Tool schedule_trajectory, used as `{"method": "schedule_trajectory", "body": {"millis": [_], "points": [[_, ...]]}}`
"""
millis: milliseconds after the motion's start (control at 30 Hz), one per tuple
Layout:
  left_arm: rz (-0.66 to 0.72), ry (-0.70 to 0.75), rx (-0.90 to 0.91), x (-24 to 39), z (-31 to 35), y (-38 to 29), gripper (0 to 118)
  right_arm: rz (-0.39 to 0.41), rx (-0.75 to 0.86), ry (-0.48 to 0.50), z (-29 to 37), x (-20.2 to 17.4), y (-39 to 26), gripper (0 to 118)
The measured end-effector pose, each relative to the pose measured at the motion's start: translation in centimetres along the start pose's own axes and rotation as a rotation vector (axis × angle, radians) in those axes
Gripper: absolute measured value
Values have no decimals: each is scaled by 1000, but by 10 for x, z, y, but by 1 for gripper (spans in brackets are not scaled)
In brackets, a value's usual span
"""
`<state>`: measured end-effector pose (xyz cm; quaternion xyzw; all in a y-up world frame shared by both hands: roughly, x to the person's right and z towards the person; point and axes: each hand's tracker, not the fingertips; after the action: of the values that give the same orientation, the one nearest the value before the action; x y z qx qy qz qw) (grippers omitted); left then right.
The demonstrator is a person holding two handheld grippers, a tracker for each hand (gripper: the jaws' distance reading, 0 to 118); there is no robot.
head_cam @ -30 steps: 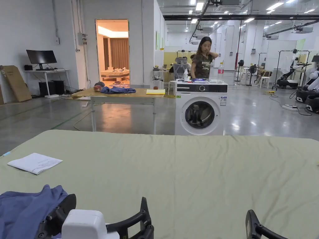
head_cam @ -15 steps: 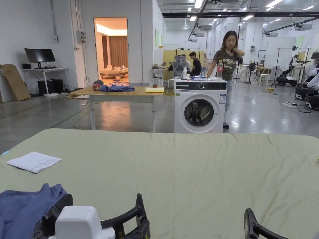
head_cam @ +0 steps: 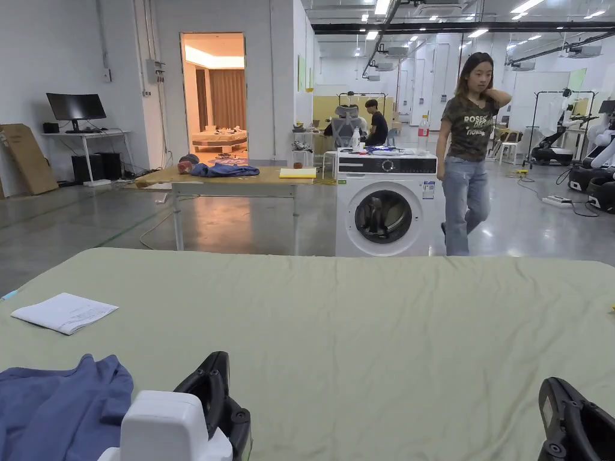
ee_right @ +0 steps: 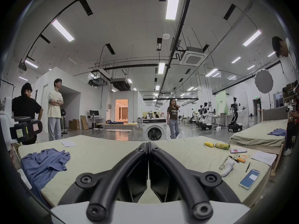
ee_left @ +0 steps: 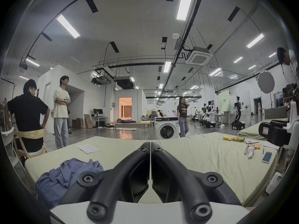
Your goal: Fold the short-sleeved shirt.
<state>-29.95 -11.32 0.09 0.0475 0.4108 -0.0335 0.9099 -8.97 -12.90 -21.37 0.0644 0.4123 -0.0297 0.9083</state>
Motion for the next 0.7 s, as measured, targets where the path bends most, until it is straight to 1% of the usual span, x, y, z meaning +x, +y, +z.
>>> {"method": "schedule_trajectory", "body": {"millis": [100,267,333,367,467,567,600,633,700], "points": [[14,-36,-9,-1,-1,-1,0,-4,19,-15,-1,3,3,0],[47,-52,-20,-9,-1,-5,0,-44,17,-35,-7,5,4,0],[33,-7,-23,-18,3,-6,0,-49,6,-27,-15,3,4,0],[18,24,-25,-27,7,-5,0,-47,-5,-8,-22,-4,2,0],[3,138,-25,-71,25,-1,0,-48,-56,105,-47,-37,2,0],[-26,345,-24,-122,53,1,0,-73,-40,258,-58,-89,4,0],[-26,389,-29,-138,65,1,0,-80,-43,319,-61,-105,5,0],[-22,426,-35,-149,74,1,0,-96,-58,374,-63,-118,5,0],[20,465,-64,-166,89,1,0,-100,-105,471,-68,-140,6,0]]}}
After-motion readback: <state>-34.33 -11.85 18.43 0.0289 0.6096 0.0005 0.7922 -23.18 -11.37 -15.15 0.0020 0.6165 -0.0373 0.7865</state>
